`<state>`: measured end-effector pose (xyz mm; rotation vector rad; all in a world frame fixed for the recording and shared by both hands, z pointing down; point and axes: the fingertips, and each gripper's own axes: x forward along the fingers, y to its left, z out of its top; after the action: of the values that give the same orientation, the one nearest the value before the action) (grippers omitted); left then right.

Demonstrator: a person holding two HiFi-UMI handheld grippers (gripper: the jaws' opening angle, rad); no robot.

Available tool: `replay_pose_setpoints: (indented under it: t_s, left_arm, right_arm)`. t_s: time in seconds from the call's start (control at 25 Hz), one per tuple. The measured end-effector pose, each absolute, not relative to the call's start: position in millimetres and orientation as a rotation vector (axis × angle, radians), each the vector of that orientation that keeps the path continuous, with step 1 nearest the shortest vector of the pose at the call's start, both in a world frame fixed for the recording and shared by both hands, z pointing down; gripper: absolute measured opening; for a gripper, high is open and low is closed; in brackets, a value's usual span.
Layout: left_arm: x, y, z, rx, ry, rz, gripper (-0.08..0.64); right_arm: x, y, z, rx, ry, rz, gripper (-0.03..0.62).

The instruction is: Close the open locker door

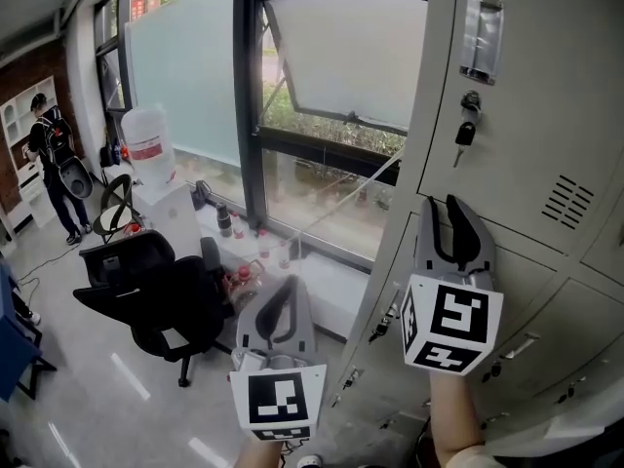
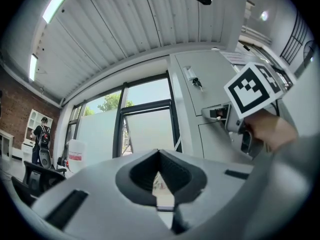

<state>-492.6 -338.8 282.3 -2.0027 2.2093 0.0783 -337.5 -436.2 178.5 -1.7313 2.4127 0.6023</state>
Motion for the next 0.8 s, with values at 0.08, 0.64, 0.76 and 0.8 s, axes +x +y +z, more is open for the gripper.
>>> replay_pose_setpoints:
  t_s: [0.08, 0.64, 0.76, 0.8]
  left_arm:
    - [-489.9, -341.7, 283.6, -2.024, 2.189, 0.078, 0.002]
    - [-487.8, -338.6, 298.8, -2.097, 2.141, 0.059, 0.002]
    - [-484.1, -333.9, 304.2, -2.117, 2.135, 0.048, 0.002]
    - [-483.5, -332.1, 306.4, -2.122, 2.139, 0.047, 0.002]
  right_arm:
    - [-336.6, -436.4, 177.9, -1.725, 2.413, 0.573, 0.097]
    - [-338.0, -405.2, 210.4, -1.713, 2.413, 0.537, 0.086]
    - [-338.3, -395.4, 228.5, -1.698, 2.438, 0.483, 0.086]
    - [-338.5, -392.4, 235.5, -1.693, 2.447, 0.466, 0.086]
